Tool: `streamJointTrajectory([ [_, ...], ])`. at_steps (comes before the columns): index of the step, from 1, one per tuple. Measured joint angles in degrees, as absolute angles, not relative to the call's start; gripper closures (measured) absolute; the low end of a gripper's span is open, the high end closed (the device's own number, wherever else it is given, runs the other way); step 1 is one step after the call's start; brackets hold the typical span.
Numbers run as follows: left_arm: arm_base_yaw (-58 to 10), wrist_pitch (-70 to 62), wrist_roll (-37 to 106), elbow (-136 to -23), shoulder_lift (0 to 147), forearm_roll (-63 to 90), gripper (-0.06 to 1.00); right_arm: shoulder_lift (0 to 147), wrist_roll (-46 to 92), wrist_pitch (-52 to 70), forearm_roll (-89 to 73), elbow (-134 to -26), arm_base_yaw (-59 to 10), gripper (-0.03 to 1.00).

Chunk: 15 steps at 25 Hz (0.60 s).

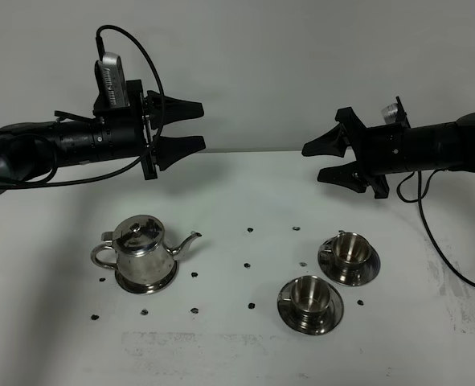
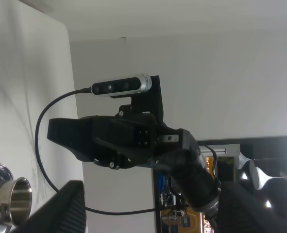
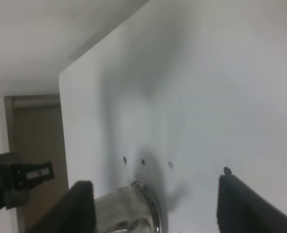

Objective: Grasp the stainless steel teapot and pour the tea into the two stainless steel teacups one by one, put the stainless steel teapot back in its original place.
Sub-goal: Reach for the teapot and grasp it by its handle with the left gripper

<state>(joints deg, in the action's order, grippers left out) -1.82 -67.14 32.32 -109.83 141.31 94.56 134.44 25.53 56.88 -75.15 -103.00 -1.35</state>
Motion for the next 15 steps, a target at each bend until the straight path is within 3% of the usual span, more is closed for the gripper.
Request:
streamJointTrajectory([
  [10, -1.82, -67.14, 32.61, -109.83, 141.31, 94.56, 0.31, 134.44, 27.33, 56.75, -75.15, -103.00, -1.35, 0.41],
  [15, -1.82, -67.24, 39.98, -112.69, 141.31, 94.10, 0.31, 133.69, 40.71, 55.00, -75.09, -103.00, -1.35, 0.41],
])
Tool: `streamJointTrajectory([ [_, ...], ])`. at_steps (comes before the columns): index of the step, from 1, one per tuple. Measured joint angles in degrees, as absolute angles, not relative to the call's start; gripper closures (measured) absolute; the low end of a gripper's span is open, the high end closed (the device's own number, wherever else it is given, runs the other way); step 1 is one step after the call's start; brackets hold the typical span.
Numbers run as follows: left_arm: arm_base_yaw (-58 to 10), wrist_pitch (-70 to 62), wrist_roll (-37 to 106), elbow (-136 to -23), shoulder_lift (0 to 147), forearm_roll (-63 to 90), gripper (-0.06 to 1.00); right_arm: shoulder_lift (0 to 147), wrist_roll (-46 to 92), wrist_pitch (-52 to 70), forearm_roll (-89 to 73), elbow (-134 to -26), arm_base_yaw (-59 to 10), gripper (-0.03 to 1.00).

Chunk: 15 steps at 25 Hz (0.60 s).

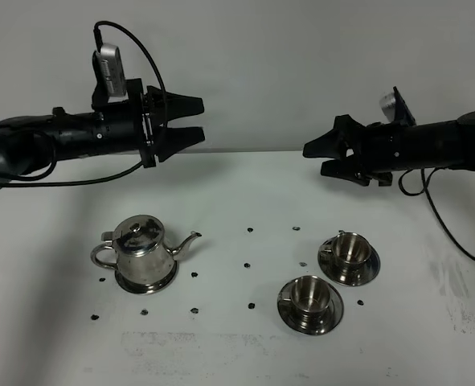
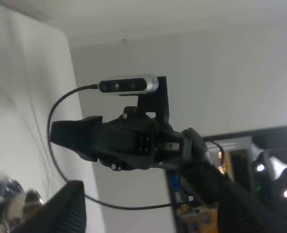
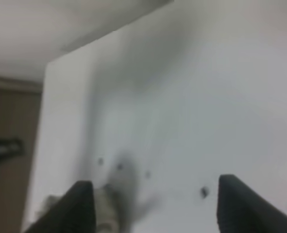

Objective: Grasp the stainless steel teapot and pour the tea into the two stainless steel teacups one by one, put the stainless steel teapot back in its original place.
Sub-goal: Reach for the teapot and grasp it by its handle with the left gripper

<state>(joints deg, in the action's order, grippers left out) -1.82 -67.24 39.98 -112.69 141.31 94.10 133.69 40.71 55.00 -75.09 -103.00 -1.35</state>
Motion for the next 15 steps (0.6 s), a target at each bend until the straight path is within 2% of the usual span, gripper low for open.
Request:
streamJointTrajectory([
  [3, -1.82, -67.39, 42.39, -117.85, 140.95, 90.75, 0.32, 131.18, 51.32, 53.10, -72.49, -103.57, -1.35, 0.42],
  [7, -1.82, -67.02, 42.97, -126.42, 138.75, 76.06, 0.35, 125.50, 58.04, 46.18, -63.05, -104.25, -1.35, 0.44],
  [11, -1.87, -65.08, 39.29, -130.01, 134.92, 60.32, 0.38, 122.85, 51.57, 40.19, -50.19, -104.32, -1.35, 0.45],
  [15, -1.87, -64.88, 35.19, -130.14, 131.22, 51.35, 0.39, 121.24, 41.77, 40.61, -34.18, -104.32, -1.55, 0.45],
])
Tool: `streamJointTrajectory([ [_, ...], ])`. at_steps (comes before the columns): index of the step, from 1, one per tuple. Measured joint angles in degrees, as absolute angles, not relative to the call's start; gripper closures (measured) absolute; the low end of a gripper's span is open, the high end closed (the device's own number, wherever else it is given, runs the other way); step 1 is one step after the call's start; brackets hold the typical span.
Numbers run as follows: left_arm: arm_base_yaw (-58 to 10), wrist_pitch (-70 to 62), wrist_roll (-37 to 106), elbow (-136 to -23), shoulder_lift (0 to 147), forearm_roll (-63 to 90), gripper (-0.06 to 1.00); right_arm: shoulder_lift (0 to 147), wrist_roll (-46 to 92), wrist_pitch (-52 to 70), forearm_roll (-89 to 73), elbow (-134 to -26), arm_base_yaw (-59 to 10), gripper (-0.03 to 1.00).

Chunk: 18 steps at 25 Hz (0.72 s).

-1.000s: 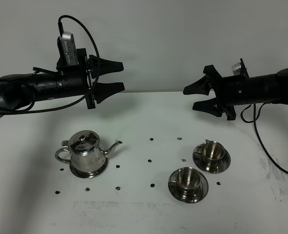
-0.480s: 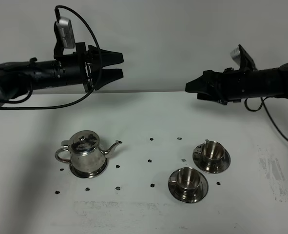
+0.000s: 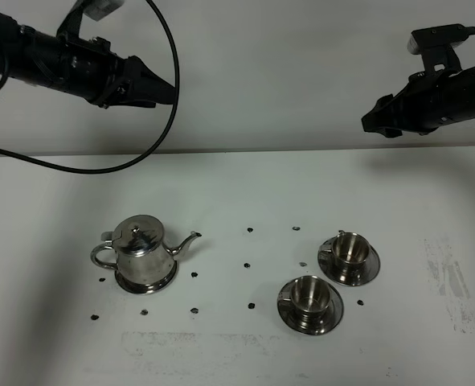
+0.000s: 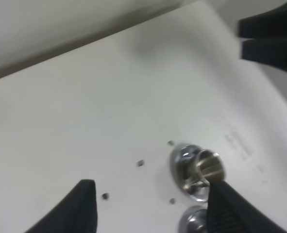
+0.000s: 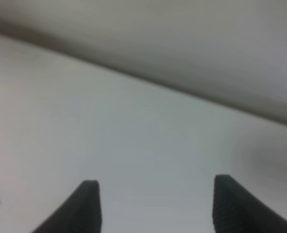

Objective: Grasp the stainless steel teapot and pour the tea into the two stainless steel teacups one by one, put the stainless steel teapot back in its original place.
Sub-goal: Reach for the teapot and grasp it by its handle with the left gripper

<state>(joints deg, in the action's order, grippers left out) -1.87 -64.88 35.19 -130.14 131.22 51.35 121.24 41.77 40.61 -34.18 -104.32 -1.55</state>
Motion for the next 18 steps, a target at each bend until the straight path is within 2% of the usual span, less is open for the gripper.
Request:
streamJointTrajectory([
  [4, -1.87, -64.88, 34.50, -130.14, 126.55, 50.18, 0.40, 117.14, 33.53, 44.27, -20.56, -104.32, -2.90, 0.46],
  [8, -1.87, -65.10, 34.16, -128.07, 120.85, 48.92, 0.42, 108.11, 30.72, 43.87, -17.13, -100.83, -4.18, 0.48],
  [13, -1.87, -60.62, 37.89, -114.87, 111.74, 48.18, 0.44, 91.15, 30.70, 36.00, -16.96, -85.66, -5.31, 0.49],
  [18, -1.87, -50.11, 42.54, -100.52, 101.61, 48.04, 0.44, 74.29, 30.73, 31.79, -17.61, -71.44, -6.21, 0.49],
])
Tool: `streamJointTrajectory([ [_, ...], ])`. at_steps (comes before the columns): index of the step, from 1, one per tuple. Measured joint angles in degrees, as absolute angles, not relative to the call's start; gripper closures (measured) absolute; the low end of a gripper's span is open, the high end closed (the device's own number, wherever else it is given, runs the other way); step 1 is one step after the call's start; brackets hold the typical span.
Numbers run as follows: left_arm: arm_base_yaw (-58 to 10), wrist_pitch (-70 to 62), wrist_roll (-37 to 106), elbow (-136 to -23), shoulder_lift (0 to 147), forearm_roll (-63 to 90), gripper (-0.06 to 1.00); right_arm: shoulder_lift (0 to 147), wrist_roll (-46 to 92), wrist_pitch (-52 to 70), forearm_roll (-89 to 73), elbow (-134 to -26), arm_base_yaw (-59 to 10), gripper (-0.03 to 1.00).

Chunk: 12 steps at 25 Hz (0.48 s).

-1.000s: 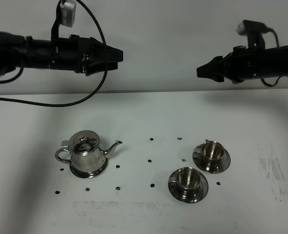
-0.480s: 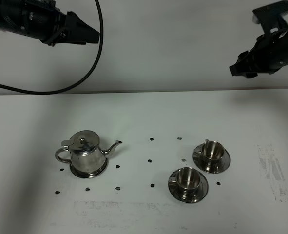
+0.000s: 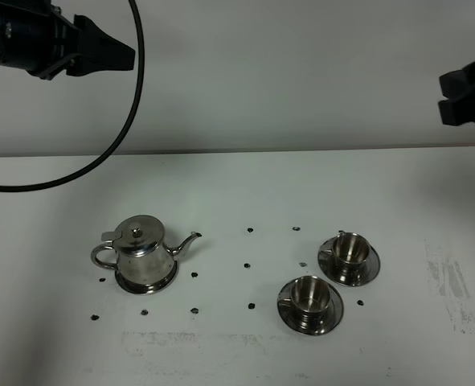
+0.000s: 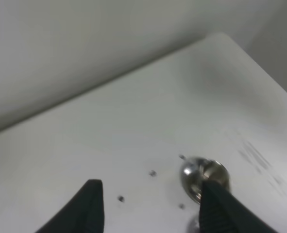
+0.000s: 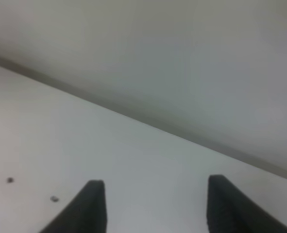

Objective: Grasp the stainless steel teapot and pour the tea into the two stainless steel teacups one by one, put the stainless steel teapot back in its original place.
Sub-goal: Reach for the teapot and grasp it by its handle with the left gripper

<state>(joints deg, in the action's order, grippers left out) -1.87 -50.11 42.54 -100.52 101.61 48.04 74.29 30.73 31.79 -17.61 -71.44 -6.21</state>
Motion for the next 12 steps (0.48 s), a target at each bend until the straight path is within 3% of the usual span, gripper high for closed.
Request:
streamJointTrajectory([
  [6, -1.87, -43.83, 48.06, -88.82, 91.07, 45.96, 0.44, 56.96, 27.31, 35.72, -17.77, -62.30, -6.48, 0.49],
  [12, -1.87, -54.60, 48.28, -85.78, 89.24, 26.72, 0.44, 41.75, 23.25, 42.57, -16.73, -58.15, -6.48, 0.49],
])
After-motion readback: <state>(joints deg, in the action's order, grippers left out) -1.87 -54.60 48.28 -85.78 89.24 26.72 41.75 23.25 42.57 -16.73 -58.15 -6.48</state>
